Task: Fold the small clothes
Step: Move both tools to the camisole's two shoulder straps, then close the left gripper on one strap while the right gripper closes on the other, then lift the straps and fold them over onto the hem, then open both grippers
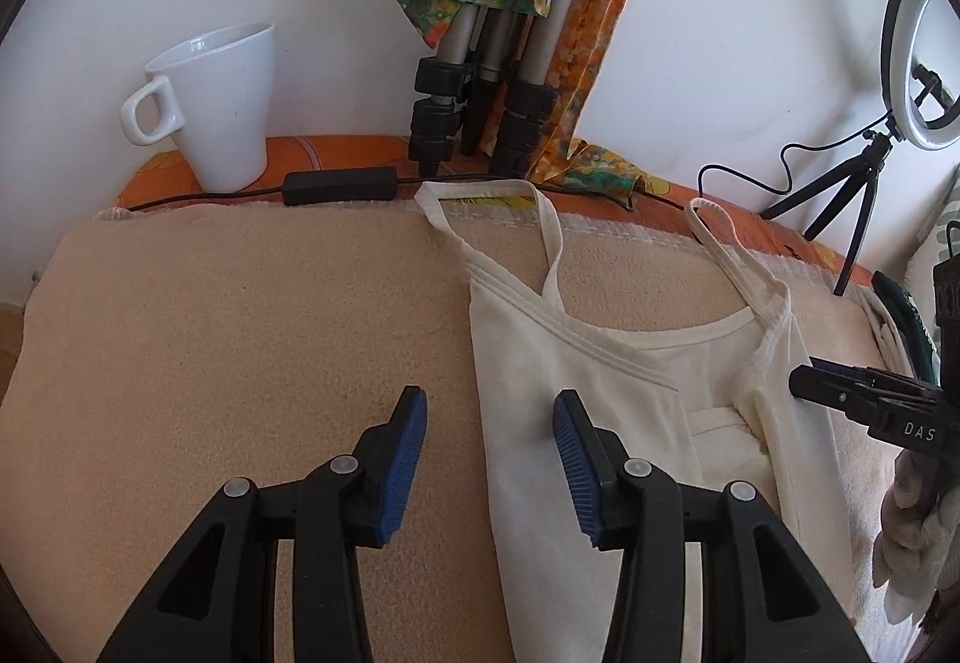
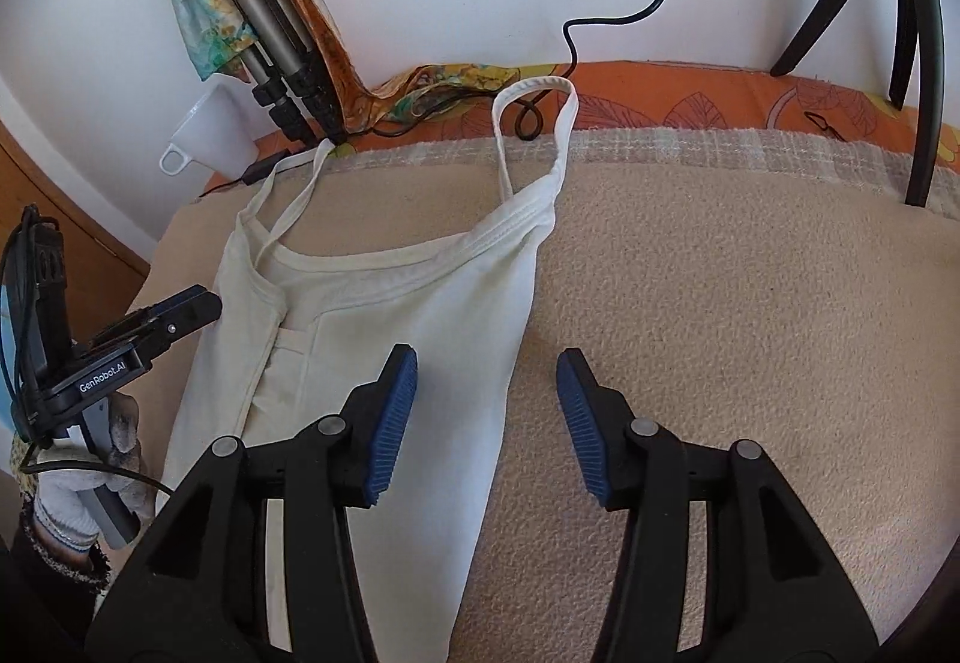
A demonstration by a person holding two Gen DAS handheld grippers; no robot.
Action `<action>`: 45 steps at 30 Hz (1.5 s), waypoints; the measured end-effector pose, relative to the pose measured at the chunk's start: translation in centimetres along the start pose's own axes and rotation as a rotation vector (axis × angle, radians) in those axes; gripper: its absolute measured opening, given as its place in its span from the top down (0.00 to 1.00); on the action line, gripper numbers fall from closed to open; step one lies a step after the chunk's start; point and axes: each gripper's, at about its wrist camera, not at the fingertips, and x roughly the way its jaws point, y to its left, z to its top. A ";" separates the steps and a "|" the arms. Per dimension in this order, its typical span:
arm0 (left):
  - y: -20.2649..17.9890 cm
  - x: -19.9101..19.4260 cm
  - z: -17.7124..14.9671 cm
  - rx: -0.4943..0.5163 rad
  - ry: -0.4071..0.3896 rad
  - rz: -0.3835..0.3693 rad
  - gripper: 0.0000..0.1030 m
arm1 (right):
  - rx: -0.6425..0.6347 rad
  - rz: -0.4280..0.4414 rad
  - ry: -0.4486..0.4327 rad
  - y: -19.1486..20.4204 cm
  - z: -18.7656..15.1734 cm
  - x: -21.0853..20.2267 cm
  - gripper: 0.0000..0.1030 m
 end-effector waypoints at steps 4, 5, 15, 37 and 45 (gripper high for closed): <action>0.1 0.7 0.6 0.001 -0.006 -0.015 0.51 | -0.088 -0.076 -0.003 0.5 0.9 0.9 0.58; 0.3 0.8 0.9 -0.020 -0.007 -0.043 0.50 | -0.093 -0.074 -0.003 0.5 1.2 1.1 0.58; 0.8 2.6 1.9 -0.049 0.006 -0.139 0.87 | -0.042 0.051 -0.022 -0.2 2.5 2.0 0.61; -0.5 -3.6 1.5 -0.064 -0.090 -0.224 1.00 | 0.050 0.192 -0.123 -0.7 1.3 -3.9 0.94; -1.6 -9.0 0.0 -0.029 -0.131 -0.231 1.00 | 0.000 0.209 -0.148 1.3 -0.5 -8.2 0.95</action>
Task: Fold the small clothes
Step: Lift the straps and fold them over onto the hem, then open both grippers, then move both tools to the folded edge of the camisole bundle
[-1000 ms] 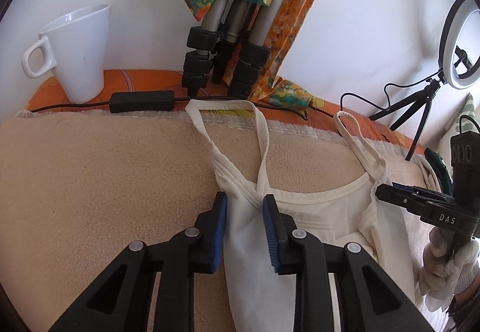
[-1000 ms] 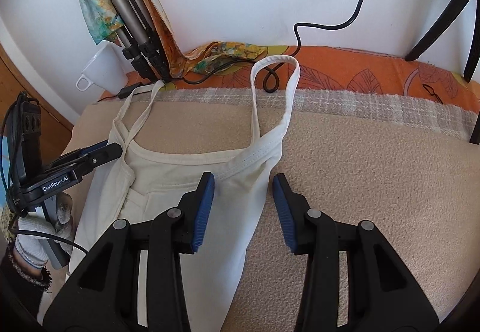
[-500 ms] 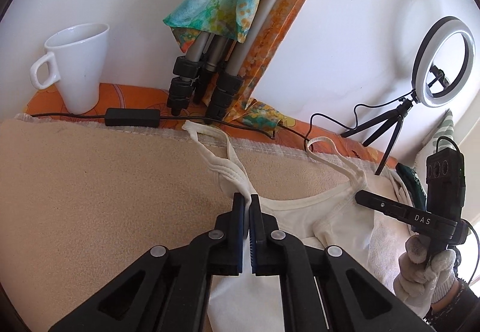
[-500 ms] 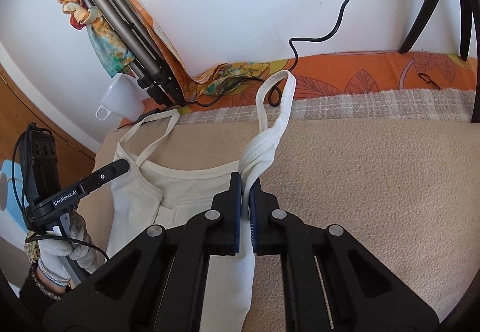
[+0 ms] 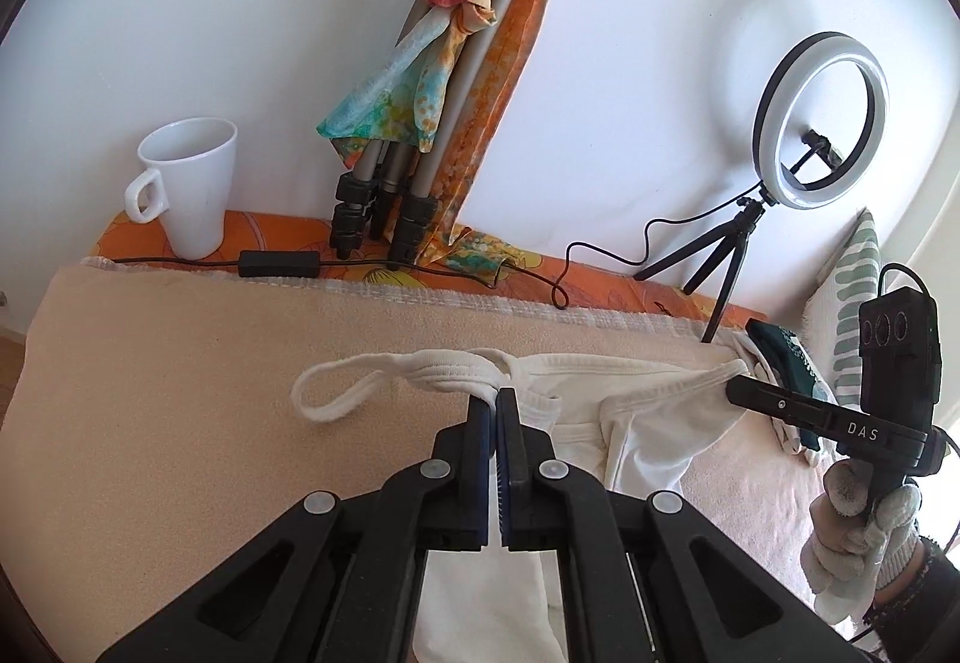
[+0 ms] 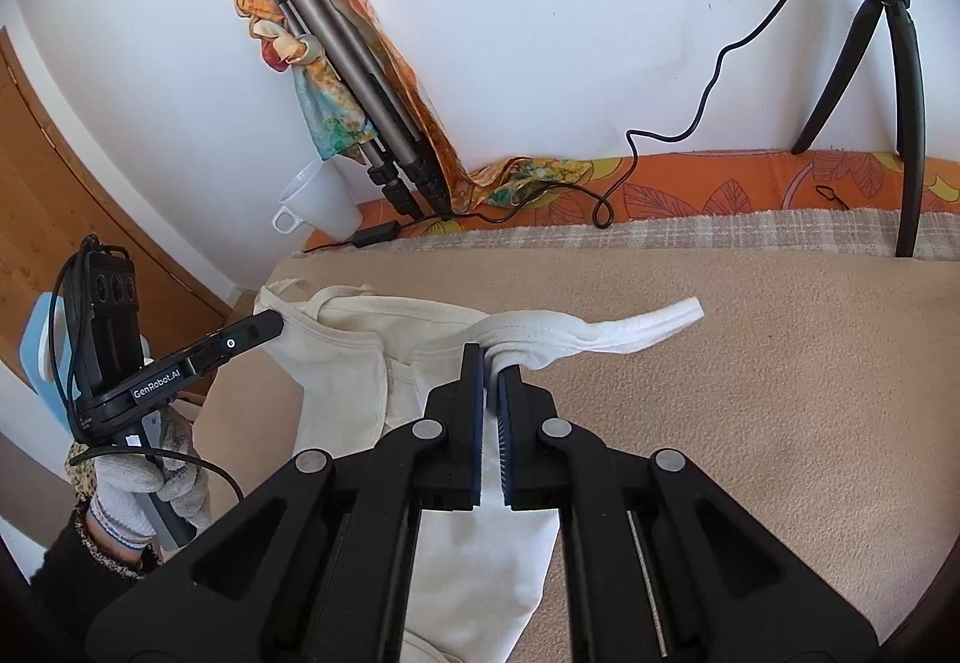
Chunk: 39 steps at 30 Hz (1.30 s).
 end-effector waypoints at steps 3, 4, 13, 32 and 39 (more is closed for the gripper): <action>-0.9 -2.1 -0.8 0.012 -0.015 -0.005 1.00 | -0.023 0.004 -0.009 1.5 -0.9 -1.9 0.95; -1.2 -2.7 -1.2 0.017 -0.017 -0.005 1.00 | -0.030 0.005 -0.013 2.1 -1.2 -2.5 0.95; -3.0 -7.9 -5.9 0.046 -0.039 0.003 1.00 | -0.093 0.012 -0.022 5.0 -6.1 -7.7 0.95; -1.7 -10.7 -19.1 -0.034 0.046 0.037 1.00 | -0.230 -0.082 0.058 7.2 -19.5 -9.5 0.95; -2.1 -12.9 -20.8 0.043 0.092 0.060 0.87 | -0.265 -0.120 0.134 7.1 -21.5 -9.1 0.81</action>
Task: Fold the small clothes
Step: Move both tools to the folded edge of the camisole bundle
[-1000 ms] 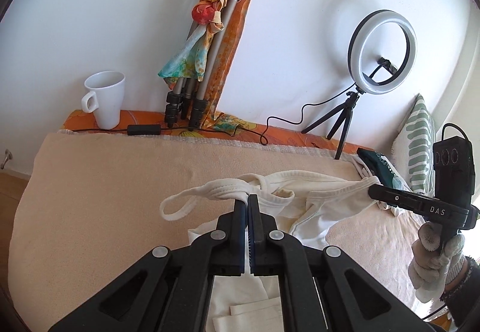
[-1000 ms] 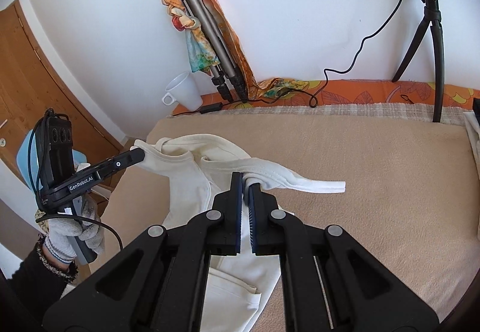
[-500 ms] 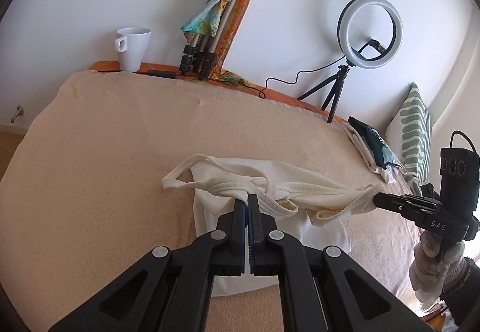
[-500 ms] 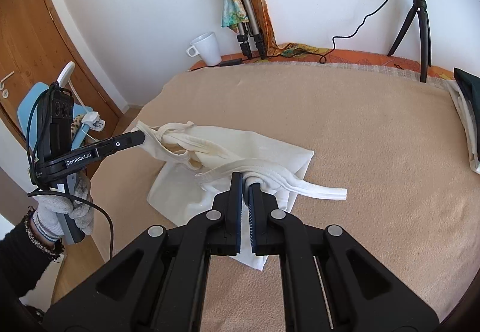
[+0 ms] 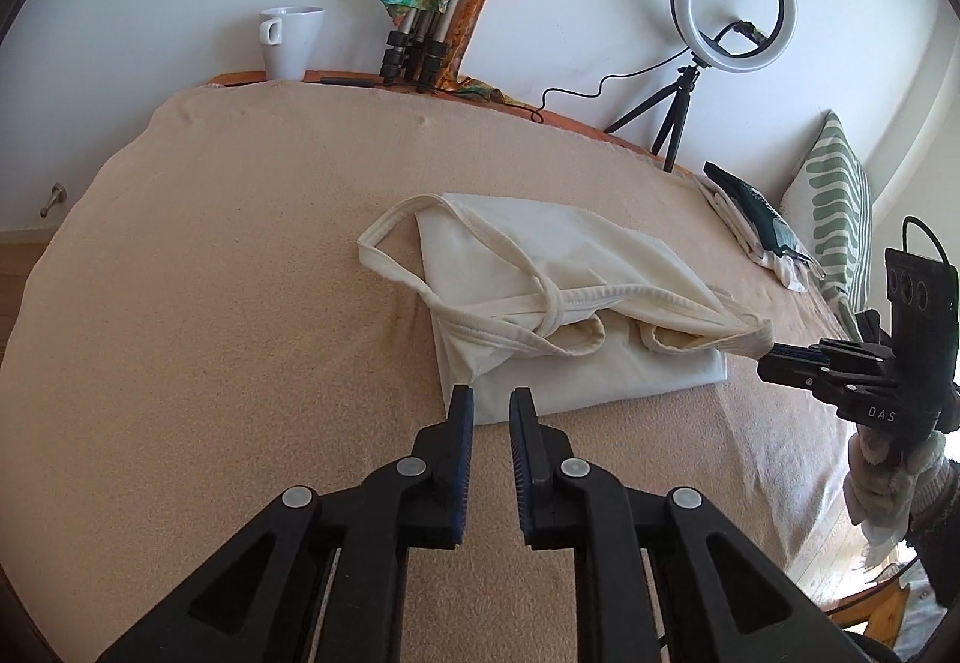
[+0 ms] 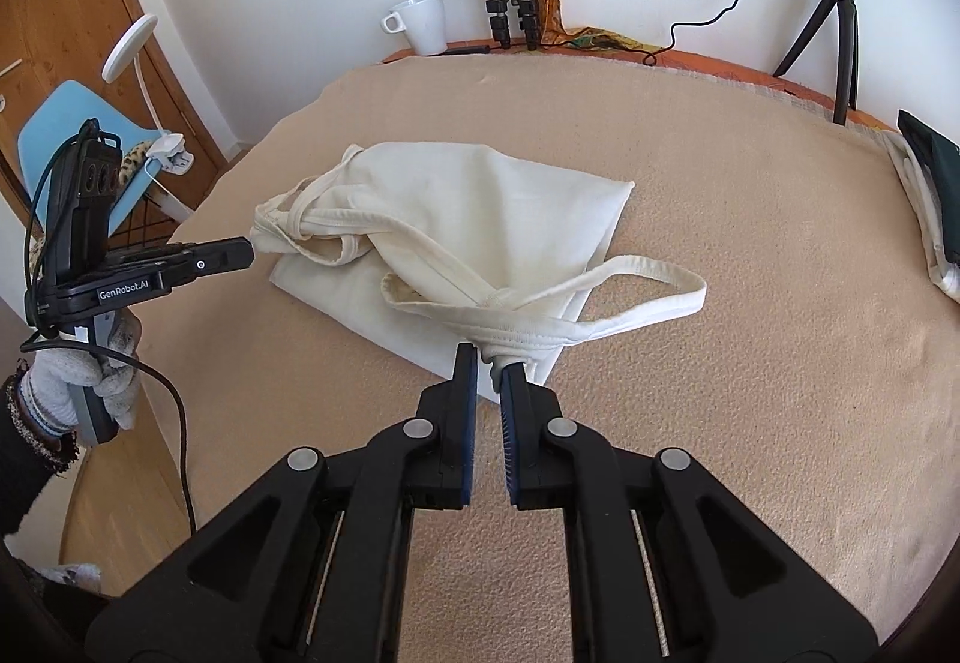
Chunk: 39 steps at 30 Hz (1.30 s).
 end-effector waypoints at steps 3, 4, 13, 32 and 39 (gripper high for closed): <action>-0.9 -1.7 1.1 0.047 -0.030 0.008 0.83 | 0.007 0.014 0.021 -0.1 -0.7 -1.0 0.70; -1.3 -2.0 1.8 0.061 -0.040 0.005 0.82 | 0.015 0.033 0.013 -0.2 -0.7 -1.6 0.70; -4.4 3.4 8.5 0.123 0.044 -0.016 0.80 | 0.152 0.121 -0.040 -0.7 4.4 -1.5 0.70; -2.2 1.9 -0.6 0.148 0.230 -0.027 0.80 | -0.038 0.020 0.191 1.4 0.9 3.0 0.70; -1.1 0.9 3.3 0.052 0.112 -0.056 0.71 | 0.139 0.109 0.056 -2.4 2.8 -0.6 0.57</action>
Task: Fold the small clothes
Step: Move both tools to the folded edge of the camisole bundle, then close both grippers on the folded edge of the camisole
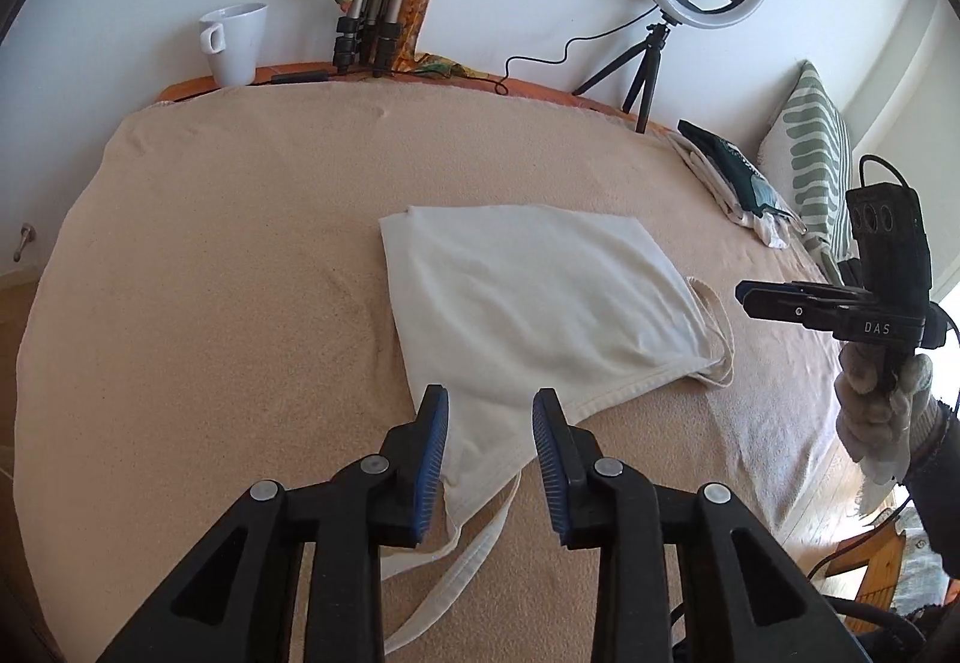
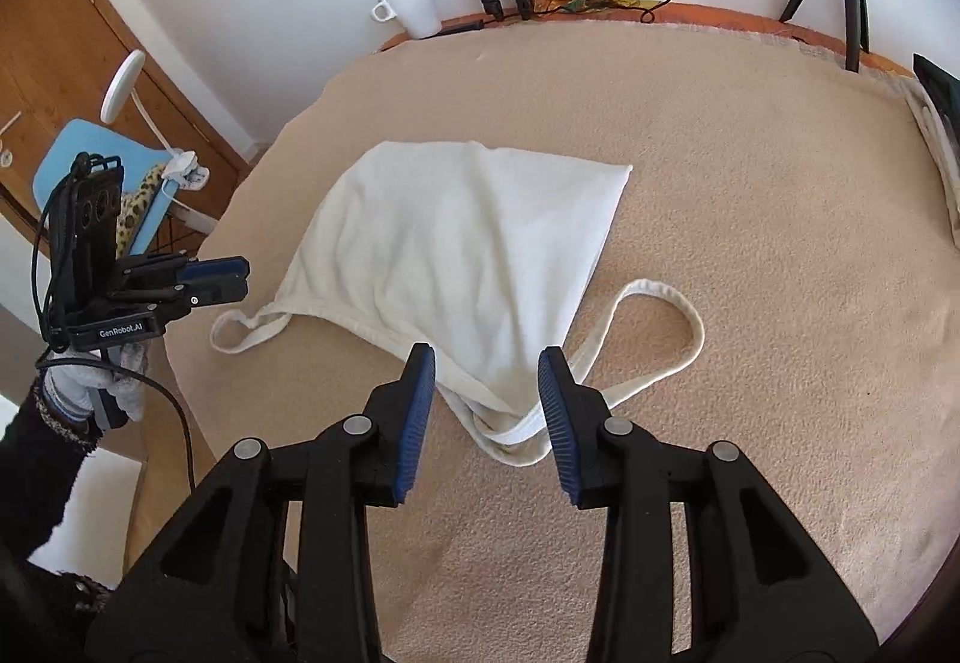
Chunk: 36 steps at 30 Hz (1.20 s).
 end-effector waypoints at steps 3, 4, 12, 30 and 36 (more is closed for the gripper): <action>1.9 1.3 2.3 -0.089 -0.035 0.001 0.67 | 0.107 0.023 -0.033 -2.3 1.8 0.3 0.57; 2.8 1.7 3.0 -0.130 -0.039 -0.014 0.66 | 0.145 0.035 -0.037 -3.1 2.4 0.7 0.57; 8.4 5.3 6.4 -0.390 -0.043 -0.071 0.65 | 0.334 0.066 -0.031 -7.0 5.3 4.9 0.57; 9.1 7.8 6.8 -0.544 -0.127 -0.154 1.00 | 0.436 0.116 -0.013 -8.7 6.7 8.4 0.92; 8.6 7.2 6.8 -0.485 -0.165 -0.044 1.00 | 0.380 0.078 -0.086 -8.0 6.8 7.4 0.94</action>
